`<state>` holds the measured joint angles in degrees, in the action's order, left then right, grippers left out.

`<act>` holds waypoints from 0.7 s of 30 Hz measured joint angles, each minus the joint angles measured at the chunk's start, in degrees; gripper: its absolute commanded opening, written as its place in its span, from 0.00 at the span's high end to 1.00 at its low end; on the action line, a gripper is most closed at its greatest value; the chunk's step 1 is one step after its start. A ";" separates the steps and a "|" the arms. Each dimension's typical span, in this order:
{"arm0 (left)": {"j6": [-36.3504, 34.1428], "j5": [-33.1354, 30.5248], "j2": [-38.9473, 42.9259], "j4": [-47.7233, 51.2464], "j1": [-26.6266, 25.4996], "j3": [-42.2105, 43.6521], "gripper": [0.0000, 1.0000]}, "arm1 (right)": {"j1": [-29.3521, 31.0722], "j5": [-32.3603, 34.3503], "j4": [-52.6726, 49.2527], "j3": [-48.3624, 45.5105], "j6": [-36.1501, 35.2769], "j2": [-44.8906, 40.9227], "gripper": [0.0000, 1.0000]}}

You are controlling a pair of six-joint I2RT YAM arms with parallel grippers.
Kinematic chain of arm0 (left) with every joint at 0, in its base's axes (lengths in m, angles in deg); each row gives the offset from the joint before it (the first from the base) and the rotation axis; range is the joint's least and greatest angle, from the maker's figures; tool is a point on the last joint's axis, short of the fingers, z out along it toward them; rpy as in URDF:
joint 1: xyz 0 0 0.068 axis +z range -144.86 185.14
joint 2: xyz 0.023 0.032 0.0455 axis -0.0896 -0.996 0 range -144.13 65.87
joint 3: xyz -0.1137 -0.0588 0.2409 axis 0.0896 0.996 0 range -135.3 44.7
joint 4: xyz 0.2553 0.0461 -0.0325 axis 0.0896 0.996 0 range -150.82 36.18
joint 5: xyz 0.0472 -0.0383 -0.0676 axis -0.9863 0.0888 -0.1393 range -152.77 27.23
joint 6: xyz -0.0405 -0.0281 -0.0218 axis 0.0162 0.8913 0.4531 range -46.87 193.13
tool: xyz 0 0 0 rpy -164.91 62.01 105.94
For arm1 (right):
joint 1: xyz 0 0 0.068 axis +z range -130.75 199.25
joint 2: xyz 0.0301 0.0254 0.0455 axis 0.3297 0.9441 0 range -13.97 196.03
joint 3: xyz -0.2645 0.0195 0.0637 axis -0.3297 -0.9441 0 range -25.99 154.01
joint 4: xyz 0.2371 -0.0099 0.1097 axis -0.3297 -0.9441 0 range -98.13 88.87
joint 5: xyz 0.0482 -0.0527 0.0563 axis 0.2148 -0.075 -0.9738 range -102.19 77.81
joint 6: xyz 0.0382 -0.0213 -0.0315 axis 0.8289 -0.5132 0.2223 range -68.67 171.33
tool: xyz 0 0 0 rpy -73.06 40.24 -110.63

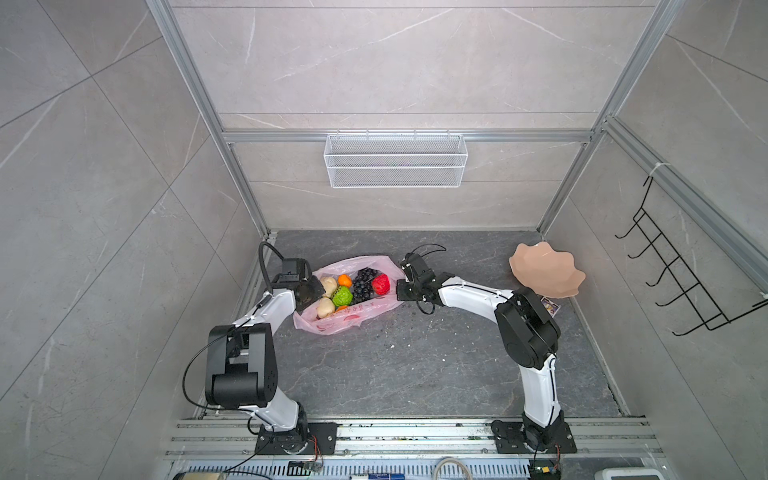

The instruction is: Take the fake fruits out of the plastic bag

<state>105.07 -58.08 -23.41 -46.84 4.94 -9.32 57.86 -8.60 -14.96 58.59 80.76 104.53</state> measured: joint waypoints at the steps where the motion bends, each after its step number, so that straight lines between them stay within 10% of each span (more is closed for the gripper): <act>1: 0.02 0.22 1.38 -0.37 -0.13 1.62 1.00 | 0.00 0.50 -0.50 -0.02 -0.37 0.00 0.89; 10: 0.42 1.68 8.15 -1.62 -0.81 6.47 1.00 | 0.00 5.11 -3.17 -0.22 -2.29 -0.22 0.81; 21: 0.00 1.90 8.35 -4.24 -3.19 7.48 1.00 | 0.00 5.29 -5.79 -4.28 -2.08 -10.29 0.42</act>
<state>105.07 -56.18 -15.06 -51.08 1.74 -1.85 57.86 -3.31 -20.75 54.31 78.68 94.23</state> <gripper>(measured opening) 0.046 0.549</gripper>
